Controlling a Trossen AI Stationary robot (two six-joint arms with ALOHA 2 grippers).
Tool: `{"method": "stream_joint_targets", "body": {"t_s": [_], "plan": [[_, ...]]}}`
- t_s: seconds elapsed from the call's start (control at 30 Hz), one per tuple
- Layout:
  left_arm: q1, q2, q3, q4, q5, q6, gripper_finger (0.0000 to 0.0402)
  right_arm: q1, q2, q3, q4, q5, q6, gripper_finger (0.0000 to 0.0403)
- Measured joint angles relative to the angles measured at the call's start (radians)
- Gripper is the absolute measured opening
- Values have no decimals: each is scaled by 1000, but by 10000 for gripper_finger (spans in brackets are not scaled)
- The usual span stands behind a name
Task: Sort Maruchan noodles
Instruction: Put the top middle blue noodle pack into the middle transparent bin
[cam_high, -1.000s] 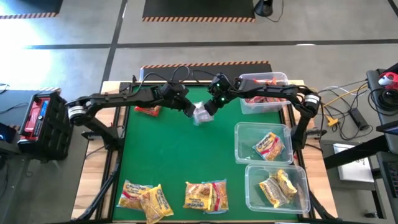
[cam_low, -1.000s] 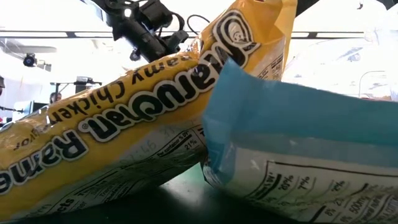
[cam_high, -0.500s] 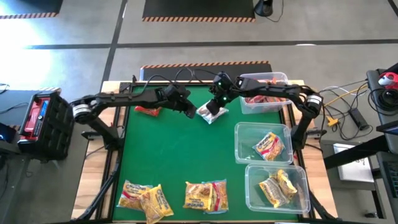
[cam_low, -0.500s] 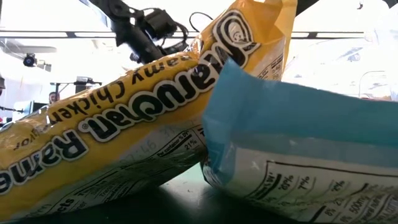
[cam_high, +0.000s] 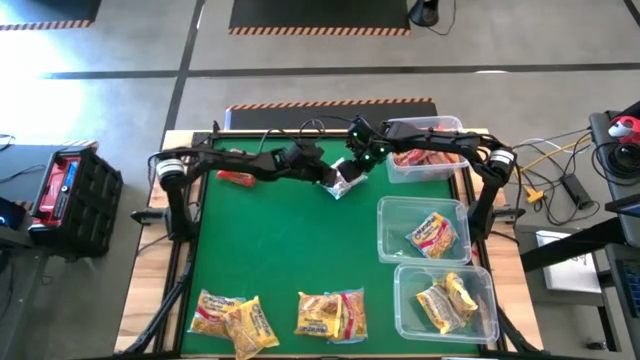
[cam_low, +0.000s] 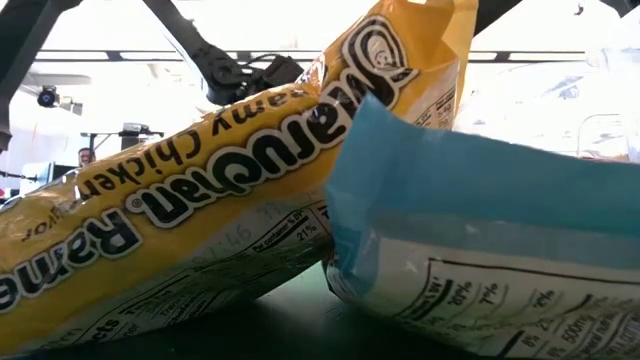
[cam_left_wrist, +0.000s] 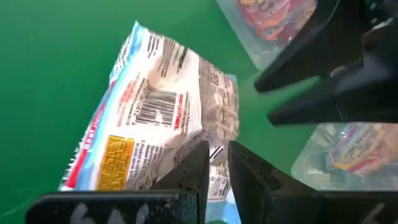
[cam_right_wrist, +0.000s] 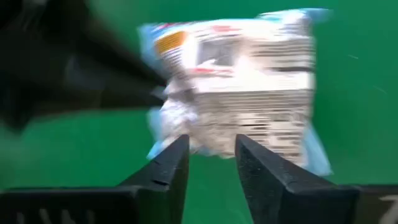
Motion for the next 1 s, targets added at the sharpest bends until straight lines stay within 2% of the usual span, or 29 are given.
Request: {"method": "stream_joint_targets", "body": {"t_s": [0.1, 0.2, 0.37, 0.5, 0.7, 1.0], "plan": [[4, 39, 24, -10, -25, -40, 42, 0, 0, -2, 3, 49, 139, 140], [13, 52, 30, -37, -32, -42, 41, 14, 0, -2, 4, 78, 198, 149], [30, 17, 30, -128, -66, 57, 40, 55, 0, -3, 22, 105, 245, 149], [38, -5, 31, -145, -51, 139, 40, 92, 0, -4, 55, 157, 290, 149], [78, 10, 28, -172, -80, 215, 40, 127, 0, -6, 80, 207, 358, 144], [115, 50, 29, -257, -24, 266, 40, 163, -2, -7, 130, 255, 438, 145]]}}
